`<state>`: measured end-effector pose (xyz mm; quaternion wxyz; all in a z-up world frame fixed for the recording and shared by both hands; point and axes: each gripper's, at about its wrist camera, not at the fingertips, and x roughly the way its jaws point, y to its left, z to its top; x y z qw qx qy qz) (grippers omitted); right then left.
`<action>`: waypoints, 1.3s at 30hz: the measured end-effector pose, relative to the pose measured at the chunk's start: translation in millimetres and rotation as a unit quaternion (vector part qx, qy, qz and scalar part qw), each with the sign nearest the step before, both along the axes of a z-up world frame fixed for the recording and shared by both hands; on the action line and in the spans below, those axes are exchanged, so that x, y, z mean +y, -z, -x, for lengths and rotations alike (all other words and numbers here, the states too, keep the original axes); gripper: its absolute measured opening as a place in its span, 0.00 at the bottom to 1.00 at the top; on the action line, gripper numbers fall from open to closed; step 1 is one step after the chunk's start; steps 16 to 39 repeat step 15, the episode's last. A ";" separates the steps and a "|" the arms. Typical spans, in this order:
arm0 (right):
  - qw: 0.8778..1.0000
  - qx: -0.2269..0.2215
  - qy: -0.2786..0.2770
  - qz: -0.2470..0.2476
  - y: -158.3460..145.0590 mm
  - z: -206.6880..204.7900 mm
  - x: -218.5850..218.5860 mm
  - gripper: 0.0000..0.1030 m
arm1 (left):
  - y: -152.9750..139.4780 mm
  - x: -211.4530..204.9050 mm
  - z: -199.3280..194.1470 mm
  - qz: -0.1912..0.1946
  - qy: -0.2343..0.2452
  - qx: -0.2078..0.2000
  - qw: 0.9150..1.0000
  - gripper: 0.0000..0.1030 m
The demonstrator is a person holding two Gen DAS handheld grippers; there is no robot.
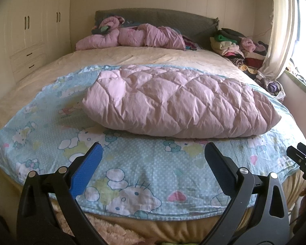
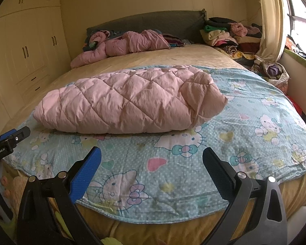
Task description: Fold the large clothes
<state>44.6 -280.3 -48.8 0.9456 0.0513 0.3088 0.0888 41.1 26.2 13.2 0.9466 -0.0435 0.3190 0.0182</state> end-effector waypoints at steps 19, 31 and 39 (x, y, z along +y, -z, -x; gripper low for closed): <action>0.950 0.107 0.294 -0.010 65.0 44.0 -178.2 0.96 | 23.2 182.8 -30.9 -0.001 -0.194 0.046 0.980 0.91; 0.950 0.107 0.294 -0.010 65.0 44.0 -178.2 0.96 | 23.2 182.8 -30.9 -0.001 -0.194 0.046 0.980 0.91; 0.950 0.107 0.294 -0.010 65.0 44.0 -178.2 0.96 | 23.2 182.8 -30.9 -0.001 -0.194 0.046 0.980 0.91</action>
